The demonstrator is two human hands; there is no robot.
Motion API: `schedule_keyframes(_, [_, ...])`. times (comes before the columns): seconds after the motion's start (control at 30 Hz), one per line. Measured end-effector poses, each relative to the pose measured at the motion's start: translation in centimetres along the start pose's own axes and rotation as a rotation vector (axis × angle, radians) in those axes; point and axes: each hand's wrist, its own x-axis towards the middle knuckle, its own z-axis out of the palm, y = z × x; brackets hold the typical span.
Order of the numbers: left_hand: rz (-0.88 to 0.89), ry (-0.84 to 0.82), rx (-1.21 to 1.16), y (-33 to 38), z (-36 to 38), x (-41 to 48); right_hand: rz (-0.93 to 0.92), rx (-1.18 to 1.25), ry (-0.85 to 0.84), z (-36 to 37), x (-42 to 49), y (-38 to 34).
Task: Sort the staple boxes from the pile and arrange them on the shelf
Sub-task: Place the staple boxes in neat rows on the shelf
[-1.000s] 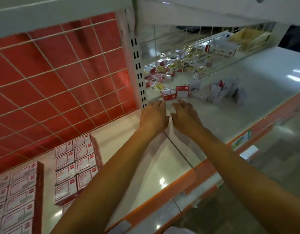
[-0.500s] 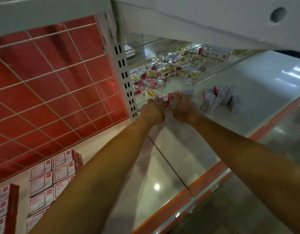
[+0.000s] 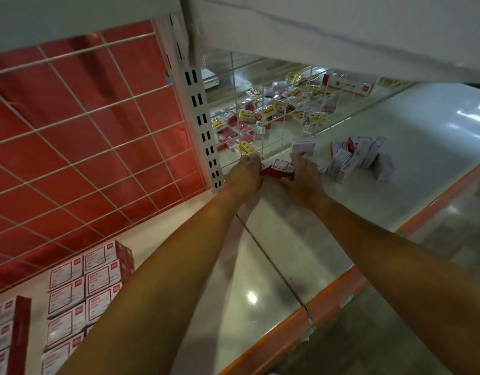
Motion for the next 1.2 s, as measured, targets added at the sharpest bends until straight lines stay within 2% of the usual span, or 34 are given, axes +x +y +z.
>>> schedule_keyframes(0.2, [-0.067, 0.052, -0.013, -0.2, 0.1, -0.3, -0.013, -0.068, 0.017, 0.2, 0.1, 0.5])
schedule_keyframes(0.33, [-0.105, -0.04, 0.023, 0.1, -0.7, -1.1, 0.029, 0.031, 0.01, -0.1, -1.2, 0.0])
schedule_keyframes(0.5, [-0.098, -0.115, -0.006, 0.5, -2.4, -4.9, -0.019, 0.088, -0.026, -1.5, -4.9, -1.6])
schedule_keyframes(0.67, [-0.247, -0.012, -0.182, 0.3, -2.8, -10.5, 0.069, 0.197, -0.086, -1.5, -9.2, -2.8])
schedule_keyframes(0.73, [-0.265, -0.016, -0.141, 0.6, -3.5, -12.1, 0.087, 0.254, -0.106, -1.5, -10.4, -2.9])
schedule_keyframes(1.2, [-0.385, 0.052, -0.26, -2.3, -12.6, -25.6, -0.174, 0.421, -0.247, -3.1, -18.2, -10.6])
